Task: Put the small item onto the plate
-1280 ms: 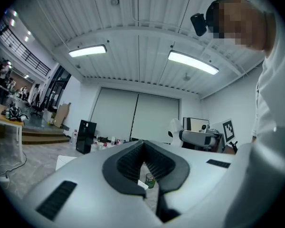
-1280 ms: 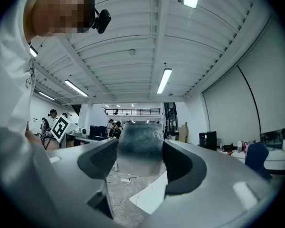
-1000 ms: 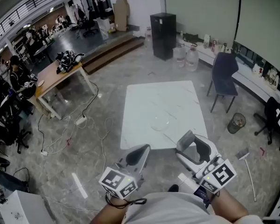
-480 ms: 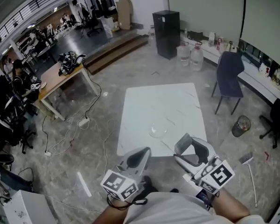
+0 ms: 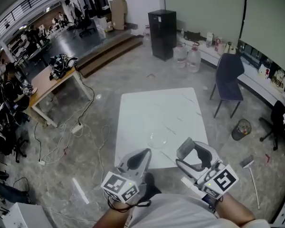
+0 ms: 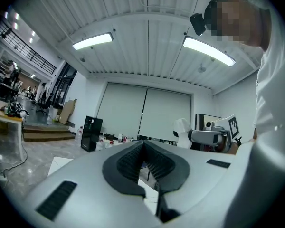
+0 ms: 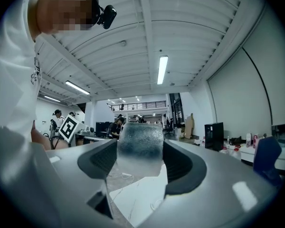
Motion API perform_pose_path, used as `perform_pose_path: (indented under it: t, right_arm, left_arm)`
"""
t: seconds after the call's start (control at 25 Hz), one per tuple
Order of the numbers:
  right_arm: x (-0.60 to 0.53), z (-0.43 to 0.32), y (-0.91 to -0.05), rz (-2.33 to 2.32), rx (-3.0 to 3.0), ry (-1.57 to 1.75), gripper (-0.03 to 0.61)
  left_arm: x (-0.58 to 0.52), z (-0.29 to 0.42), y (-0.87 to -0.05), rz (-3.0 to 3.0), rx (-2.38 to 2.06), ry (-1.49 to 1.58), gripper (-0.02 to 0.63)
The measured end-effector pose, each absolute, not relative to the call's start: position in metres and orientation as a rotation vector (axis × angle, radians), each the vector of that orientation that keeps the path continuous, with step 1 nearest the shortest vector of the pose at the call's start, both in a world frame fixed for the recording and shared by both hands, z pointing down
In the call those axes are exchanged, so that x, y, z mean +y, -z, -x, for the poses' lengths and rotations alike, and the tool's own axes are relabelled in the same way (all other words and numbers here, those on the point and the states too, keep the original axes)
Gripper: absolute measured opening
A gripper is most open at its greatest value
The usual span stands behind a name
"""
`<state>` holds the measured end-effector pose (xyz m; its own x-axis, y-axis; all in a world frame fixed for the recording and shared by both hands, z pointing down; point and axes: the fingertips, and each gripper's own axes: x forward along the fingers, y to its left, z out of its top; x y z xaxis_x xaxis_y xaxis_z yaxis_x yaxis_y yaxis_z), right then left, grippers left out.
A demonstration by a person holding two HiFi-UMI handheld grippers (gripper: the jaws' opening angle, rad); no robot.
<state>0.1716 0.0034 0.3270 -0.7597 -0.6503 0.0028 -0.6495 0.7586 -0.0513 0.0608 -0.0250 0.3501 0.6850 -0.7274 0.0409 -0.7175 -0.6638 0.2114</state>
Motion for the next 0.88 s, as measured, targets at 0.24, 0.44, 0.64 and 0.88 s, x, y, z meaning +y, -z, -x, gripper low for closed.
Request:
perform_pose_path:
  t: [0.24, 0.44, 0.64, 0.88]
  right_arm:
    - [-0.067, -0.136, -0.345, 1.121, 2.936, 0.116, 0.296]
    - [-0.129, -0.090, -0.366, 1.158, 2.957, 0.157, 0.296]
    - [-0.178, -0.057, -0.395, 1.229, 2.978, 0.235, 0.296]
    - [-0.216, -0.041, -0.436, 1.321, 2.970, 0.348, 0.295]
  left_arm:
    - [-0.094, -0.027, -0.363, -2.696, -1.119, 0.059, 0.005]
    - [-0.157, 0.012, -0.378, -2.696, -1.050, 0.027, 0.005]
    - [-0.204, 0.041, -0.387, -2.710, -0.963, 0.003, 0.005]
    - [-0.236, 0.059, -0.398, -2.730, -0.856, 0.008, 0.005]
